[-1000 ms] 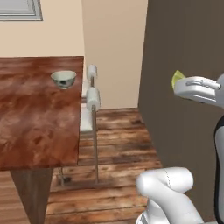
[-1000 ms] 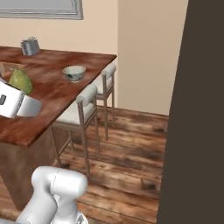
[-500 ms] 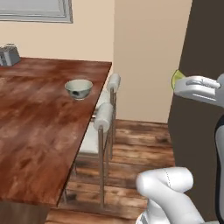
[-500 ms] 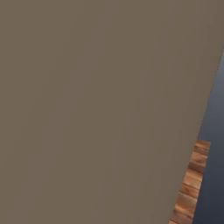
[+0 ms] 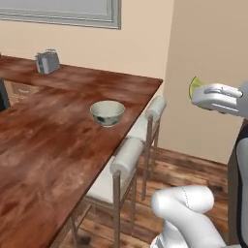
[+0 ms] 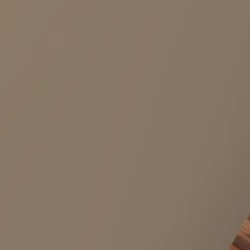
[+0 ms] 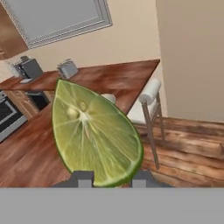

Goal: There is a bowl on the dining counter. Grab a lemon wedge from the fridge and place it in the bowl. Then get the liquor bottle and glass cup from the cabinet and place them next to the bowl.

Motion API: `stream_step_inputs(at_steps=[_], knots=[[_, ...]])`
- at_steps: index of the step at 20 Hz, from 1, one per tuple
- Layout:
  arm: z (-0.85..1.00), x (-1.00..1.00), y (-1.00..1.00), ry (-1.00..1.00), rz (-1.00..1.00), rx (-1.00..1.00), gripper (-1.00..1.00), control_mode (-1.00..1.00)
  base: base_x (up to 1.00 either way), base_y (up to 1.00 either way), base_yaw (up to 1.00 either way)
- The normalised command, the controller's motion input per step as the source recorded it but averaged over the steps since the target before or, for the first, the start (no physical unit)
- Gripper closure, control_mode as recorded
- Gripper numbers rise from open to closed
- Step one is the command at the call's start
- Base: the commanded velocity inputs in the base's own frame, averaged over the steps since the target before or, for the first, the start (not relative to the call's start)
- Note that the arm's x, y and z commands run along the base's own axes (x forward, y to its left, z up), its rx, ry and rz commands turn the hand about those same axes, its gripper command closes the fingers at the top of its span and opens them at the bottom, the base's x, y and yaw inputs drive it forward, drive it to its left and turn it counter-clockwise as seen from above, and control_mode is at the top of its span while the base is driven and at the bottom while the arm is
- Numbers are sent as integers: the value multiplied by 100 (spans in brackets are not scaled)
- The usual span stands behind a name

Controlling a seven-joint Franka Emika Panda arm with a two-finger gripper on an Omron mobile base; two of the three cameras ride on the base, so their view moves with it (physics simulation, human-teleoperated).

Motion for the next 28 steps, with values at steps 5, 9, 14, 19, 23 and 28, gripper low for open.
stream_step_inputs(at_steps=[5, 9, 14, 19, 23, 28], knots=[[0, 0, 0, 0, 0, 0, 100, 100, 57, -65, 51], [0, 0, 0, 0, 0, 0, 100, 100, 52, -62, 54], [0, 0, 0, 0, 0, 0, 100, 100, 48, -57, 56], [0, 0, 0, 0, 0, 0, 100, 100, 29, -66, 55], [0, 0, 0, 0, 0, 0, 100, 100, 30, -89, 42], [0, 0, 0, 0, 0, 0, 100, 100, 40, -80, 35]])
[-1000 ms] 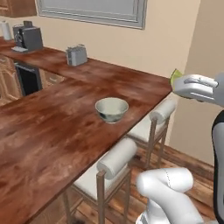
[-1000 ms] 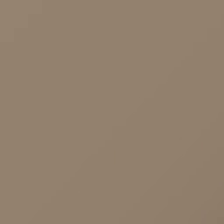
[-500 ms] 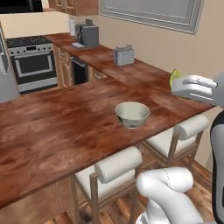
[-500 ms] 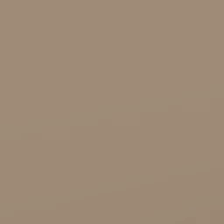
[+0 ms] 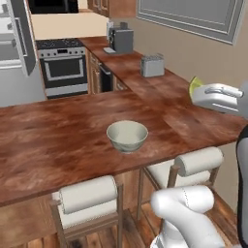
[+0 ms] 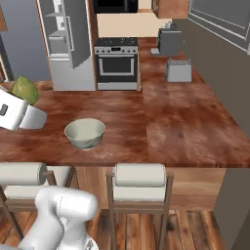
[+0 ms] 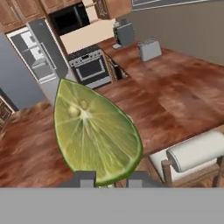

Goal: There is a bowl on the dining counter. Grab a lemon wedge from the fridge and place it in the bowl. Then get the liquor bottle and glass cup from the cabinet and place them next to the bowl.

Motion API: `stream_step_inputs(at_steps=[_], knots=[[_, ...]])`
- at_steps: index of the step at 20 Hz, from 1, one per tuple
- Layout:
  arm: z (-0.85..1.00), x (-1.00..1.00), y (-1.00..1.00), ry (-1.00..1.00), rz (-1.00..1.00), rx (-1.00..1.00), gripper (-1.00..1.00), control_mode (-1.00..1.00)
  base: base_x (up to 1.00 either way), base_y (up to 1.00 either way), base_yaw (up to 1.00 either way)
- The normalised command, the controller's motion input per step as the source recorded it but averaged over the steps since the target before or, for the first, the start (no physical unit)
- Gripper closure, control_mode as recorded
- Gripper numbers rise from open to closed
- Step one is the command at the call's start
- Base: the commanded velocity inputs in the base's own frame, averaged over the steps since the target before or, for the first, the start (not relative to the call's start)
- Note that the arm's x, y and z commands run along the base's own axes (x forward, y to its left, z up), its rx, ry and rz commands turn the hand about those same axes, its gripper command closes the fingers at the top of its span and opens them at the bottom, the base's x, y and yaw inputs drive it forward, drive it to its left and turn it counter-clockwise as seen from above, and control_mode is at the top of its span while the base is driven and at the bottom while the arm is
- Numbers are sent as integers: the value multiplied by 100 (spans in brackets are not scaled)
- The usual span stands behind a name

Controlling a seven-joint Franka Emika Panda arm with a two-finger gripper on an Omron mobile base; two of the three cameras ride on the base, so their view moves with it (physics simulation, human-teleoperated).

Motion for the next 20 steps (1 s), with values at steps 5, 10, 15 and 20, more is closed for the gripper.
stream_step_inputs(at_steps=[5, 10, 15, 20], knots=[[-17, 45, -13, 9, 20, 8, 100, -100, 23, -22, 14], [-45, 91, 0, 25, 33, 9, 100, -100, 0, 0, 0], [-64, 95, 3, 26, 32, 4, 100, -100, 0, 0, 0], [-56, 76, 8, 14, 27, 2, 100, -100, 0, 0, 0]])
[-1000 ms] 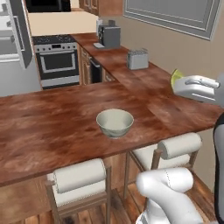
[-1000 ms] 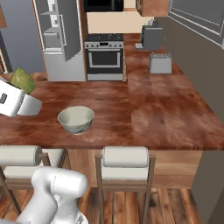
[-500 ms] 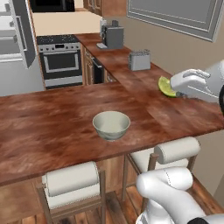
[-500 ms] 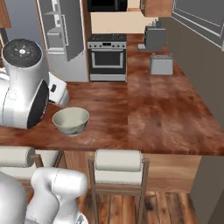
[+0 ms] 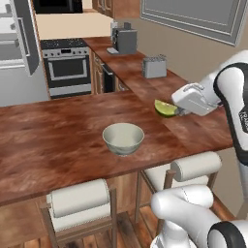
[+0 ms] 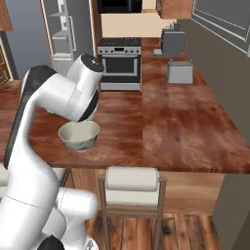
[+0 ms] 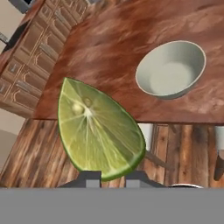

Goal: There is a bowl on the dining counter. Grab a lemon wedge from the fridge and place it in the bowl. Then get the liquor bottle and glass cup from the cabinet and place them next to the bowl.

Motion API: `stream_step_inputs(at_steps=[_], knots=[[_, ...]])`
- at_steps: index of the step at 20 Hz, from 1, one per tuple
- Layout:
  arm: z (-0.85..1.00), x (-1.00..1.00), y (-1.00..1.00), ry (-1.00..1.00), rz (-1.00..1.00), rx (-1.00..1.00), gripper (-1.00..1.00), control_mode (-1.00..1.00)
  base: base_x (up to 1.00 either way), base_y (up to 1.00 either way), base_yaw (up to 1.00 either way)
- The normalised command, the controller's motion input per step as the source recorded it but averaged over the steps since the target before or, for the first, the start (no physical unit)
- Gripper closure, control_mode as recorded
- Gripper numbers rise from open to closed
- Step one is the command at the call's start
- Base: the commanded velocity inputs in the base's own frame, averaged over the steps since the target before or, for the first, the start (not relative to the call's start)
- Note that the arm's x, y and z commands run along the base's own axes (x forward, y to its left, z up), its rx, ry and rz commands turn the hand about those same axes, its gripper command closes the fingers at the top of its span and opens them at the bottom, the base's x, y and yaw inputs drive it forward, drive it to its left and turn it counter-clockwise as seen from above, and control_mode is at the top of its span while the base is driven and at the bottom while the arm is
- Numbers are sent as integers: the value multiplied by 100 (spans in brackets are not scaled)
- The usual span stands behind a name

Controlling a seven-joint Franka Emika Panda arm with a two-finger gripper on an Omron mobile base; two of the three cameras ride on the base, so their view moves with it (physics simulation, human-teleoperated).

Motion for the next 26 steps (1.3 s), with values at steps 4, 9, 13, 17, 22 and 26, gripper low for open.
stream_step_inputs(at_steps=[4, 9, 13, 17, 22, 26], knots=[[-44, 67, 20, 3, 22, 0, 100, -100, 0, 0, 0], [-48, 90, 46, 9, 16, 0, 100, -100, 0, 0, 0], [-53, 89, 37, 12, 10, 0, 100, -100, 0, 0, 0], [-48, 39, 1, -1, 0, 0, 100, -100, 0, 0, 0], [-54, 33, 0, -5, 0, -3, 100, -100, 0, 0, 0], [-53, 40, 9, 0, 0, -4, 100, -100, 0, 0, 0]])
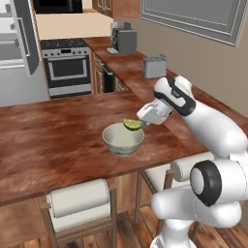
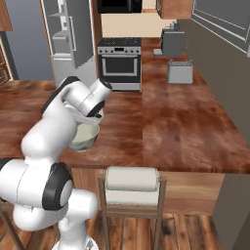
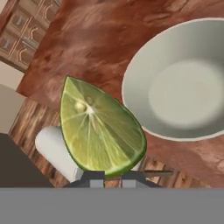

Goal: There is a bowl on the dining counter. Grab a lemon wedge from the fridge and place it in the bowl. Then get the liquor bottle and glass cup from the cabinet and place them next to the bowl.

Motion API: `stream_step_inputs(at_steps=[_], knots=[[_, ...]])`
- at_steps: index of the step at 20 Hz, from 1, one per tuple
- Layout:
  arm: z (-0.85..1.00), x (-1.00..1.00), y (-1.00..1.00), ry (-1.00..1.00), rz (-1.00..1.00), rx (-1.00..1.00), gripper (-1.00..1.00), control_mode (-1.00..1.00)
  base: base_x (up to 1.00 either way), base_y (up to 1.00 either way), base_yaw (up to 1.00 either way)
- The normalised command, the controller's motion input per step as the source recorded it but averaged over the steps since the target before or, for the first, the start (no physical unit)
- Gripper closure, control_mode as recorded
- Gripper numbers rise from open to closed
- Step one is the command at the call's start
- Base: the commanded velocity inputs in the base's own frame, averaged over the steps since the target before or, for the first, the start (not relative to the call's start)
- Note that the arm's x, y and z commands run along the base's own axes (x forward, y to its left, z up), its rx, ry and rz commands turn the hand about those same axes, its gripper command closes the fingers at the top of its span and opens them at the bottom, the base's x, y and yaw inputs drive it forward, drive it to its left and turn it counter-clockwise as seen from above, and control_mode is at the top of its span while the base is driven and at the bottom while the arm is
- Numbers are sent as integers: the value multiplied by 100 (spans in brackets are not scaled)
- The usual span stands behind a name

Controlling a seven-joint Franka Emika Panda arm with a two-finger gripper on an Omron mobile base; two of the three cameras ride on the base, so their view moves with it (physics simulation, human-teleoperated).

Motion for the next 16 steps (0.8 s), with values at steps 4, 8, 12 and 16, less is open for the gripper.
stream_step_inputs(at_steps=[4, 8, 12, 16], knots=[[-44, 42, 8, -1, 0, -3, 100, -100, 0, 0, 0], [-33, 31, 17, -6, 0, -4, 100, -100, 0, 0, 0], [-24, 31, 24, -6, 0, -4, 100, -100, 0, 0, 0], [-27, 23, 12, -5, -1, -5, 100, -100, 0, 0, 0]])
